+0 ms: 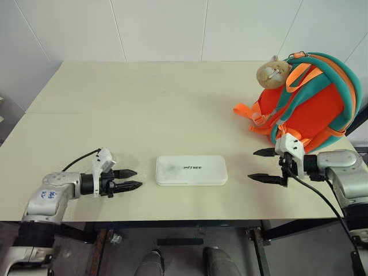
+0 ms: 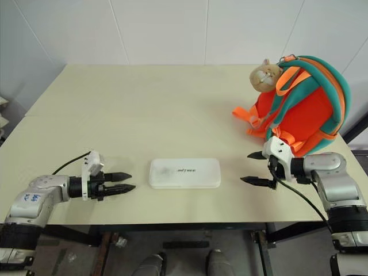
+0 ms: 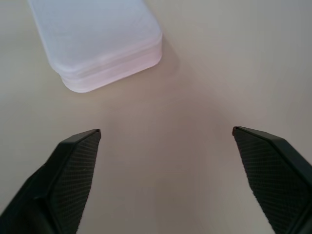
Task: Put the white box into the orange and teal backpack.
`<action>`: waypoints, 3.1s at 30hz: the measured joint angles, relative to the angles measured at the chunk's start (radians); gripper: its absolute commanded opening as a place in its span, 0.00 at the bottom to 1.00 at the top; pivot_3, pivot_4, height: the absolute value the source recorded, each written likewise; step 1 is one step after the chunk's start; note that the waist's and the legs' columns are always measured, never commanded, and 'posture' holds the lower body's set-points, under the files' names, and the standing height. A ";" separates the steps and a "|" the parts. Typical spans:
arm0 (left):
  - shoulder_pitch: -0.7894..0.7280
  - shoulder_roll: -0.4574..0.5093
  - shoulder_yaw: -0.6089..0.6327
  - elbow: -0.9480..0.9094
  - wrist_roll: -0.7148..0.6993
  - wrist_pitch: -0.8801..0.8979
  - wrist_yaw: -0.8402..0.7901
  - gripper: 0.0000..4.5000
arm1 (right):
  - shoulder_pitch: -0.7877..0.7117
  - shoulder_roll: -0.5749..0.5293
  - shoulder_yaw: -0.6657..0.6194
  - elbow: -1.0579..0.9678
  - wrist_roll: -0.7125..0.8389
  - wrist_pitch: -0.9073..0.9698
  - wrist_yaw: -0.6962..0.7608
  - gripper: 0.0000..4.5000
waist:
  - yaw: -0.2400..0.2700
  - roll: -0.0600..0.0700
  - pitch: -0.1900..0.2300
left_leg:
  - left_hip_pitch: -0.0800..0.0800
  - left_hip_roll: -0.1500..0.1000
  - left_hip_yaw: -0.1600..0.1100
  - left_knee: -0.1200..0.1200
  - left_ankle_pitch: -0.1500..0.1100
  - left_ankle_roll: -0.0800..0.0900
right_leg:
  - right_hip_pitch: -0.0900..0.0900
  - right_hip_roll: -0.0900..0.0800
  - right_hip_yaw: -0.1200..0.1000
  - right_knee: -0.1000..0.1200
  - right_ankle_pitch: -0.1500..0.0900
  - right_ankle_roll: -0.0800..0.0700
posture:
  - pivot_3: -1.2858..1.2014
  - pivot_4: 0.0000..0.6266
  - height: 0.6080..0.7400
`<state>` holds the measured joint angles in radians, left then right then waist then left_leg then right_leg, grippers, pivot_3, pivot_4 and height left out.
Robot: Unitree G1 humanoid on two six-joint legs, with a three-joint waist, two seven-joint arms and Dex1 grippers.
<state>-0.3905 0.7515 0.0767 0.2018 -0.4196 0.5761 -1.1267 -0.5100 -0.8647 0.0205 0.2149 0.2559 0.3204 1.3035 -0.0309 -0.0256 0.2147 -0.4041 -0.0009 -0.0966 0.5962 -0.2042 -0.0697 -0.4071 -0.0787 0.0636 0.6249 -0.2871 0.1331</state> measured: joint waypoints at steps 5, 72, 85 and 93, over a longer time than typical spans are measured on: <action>-0.129 -0.025 0.006 0.071 -0.017 0.048 0.013 0.99 | -0.028 0.002 0.030 -0.037 0.014 0.091 0.014 1.00 | 0.001 0.000 0.000 | -0.001 0.000 0.000 0.000 0.000 0.000 | 0.000 0.000 0.000 -0.001 0.001 0.001 | 0.52 0.24 1.00; -0.534 -0.291 -0.182 0.619 0.010 0.416 -0.237 0.28 | -0.031 0.162 0.106 0.046 -0.054 -0.105 0.004 1.00 | 0.001 0.000 0.000 | 0.000 -0.002 -0.003 0.009 -0.003 0.002 | 0.010 0.000 -0.001 -0.005 0.002 0.008 | 0.52 0.24 1.00; -0.328 -0.142 -0.003 0.390 -0.061 0.405 -0.186 0.28 | 0.096 0.128 -0.329 -0.125 0.021 0.058 -0.462 1.00 | 0.003 0.000 0.000 | 0.000 -0.002 -0.002 0.004 -0.003 0.001 | 0.007 -0.001 -0.001 -0.005 0.000 0.005 | 0.52 0.24 1.00; -0.268 -0.143 0.027 0.275 -0.090 0.408 -0.132 0.28 | -0.142 0.133 -0.347 -0.005 -0.043 0.109 -0.727 1.00 | -0.001 0.000 0.000 | 0.001 -0.001 -0.002 0.004 -0.002 0.001 | 0.007 -0.001 -0.001 -0.005 0.000 0.003 | 0.52 0.24 1.00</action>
<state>-0.6589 0.6084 0.1035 0.4769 -0.5101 0.9843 -1.2590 -0.6522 -0.7313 -0.3267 0.2103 0.2130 0.4296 0.5764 -0.0324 -0.0254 0.2148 -0.4029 -0.0021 -0.0982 0.5998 -0.2065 -0.0684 -0.4002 -0.0800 0.0625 0.6198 -0.2872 0.1361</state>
